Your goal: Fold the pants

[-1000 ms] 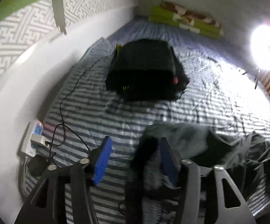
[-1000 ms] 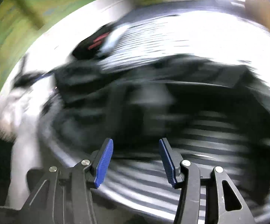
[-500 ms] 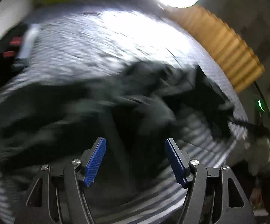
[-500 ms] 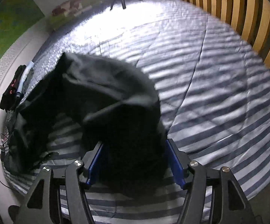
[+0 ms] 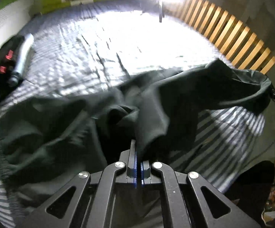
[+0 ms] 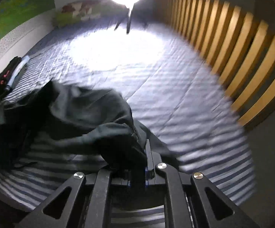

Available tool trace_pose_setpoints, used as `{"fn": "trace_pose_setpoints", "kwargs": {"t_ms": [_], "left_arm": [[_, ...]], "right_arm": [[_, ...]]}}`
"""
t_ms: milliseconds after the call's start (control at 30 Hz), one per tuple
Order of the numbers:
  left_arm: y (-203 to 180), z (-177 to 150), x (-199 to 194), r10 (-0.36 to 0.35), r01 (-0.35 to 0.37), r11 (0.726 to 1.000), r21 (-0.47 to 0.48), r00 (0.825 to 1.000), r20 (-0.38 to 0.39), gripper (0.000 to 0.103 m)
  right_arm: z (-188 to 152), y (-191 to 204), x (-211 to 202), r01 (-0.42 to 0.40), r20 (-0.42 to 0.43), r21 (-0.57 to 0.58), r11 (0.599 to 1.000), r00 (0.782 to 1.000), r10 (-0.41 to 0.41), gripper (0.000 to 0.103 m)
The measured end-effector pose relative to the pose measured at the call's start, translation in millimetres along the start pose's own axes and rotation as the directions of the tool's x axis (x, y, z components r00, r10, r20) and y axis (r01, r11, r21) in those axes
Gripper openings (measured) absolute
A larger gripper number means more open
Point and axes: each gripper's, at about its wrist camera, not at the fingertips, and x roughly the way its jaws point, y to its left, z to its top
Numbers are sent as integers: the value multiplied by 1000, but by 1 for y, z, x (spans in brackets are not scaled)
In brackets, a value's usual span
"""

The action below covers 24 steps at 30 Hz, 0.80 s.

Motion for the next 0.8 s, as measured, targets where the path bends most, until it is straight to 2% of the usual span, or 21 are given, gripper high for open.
{"fn": "trace_pose_setpoints", "kwargs": {"t_ms": [33, 100, 133, 200, 233, 300, 333, 367, 467, 533, 600, 633, 700, 800], "left_arm": [[5, -1, -14, -10, 10, 1000, 6, 1000, 10, 1], [6, -15, -38, -49, 49, 999, 14, 999, 20, 1], [5, -24, -44, -72, 72, 997, 14, 997, 7, 2], [8, -43, -46, -145, 147, 989, 19, 987, -74, 9], [11, -51, -46, -148, 149, 989, 9, 984, -98, 11], [21, -60, -49, -141, 139, 990, -19, 984, -107, 22], [27, -62, -51, -132, 130, 991, -31, 986, -98, 23], [37, -59, -55, -105, 102, 994, -50, 991, -79, 24], [66, -38, -61, -68, 65, 990, -126, 997, -22, 31], [78, -21, -57, -42, 42, 988, -148, 999, 2, 43], [81, 4, -48, -43, 45, 987, -154, 999, 15, 61], [79, 16, -43, -35, 38, 988, -150, 999, 22, 64], [74, 41, -19, -29, 30, 992, -126, 1000, 12, 76], [60, 68, 24, -5, 1, 997, -83, 999, -40, 78]], "right_arm": [[1, -3, -14, 38, 39, -23, 999, 999, -37, 8], [-1, -8, -28, 67, 63, -53, 996, 996, -64, 9], [-6, -9, -29, 64, 41, -63, 996, 997, -62, 12], [-21, -12, -14, 27, -93, -117, 993, 995, -38, 31], [-33, -15, -7, 35, -146, -132, 991, 988, -54, 46], [-51, -23, -3, 34, -179, -126, 991, 982, -56, 49], [-57, -30, -4, 21, -187, -101, 995, 981, -40, 49], [-62, -40, -9, -20, -181, -44, 999, 983, 11, 49], [-56, -65, -20, -117, -134, 126, 985, 982, 134, 50], [-44, -72, -15, -146, -112, 193, 970, 979, 170, 50], [-27, -69, -1, -156, -110, 198, 968, 977, 180, 53], [-17, -63, 10, -149, -124, 180, 972, 977, 173, 56], [-7, -48, 35, -166, -156, 157, 974, 969, 190, 57], [-1, -21, 71, -219, -224, 133, 967, 944, 244, 58]]}}
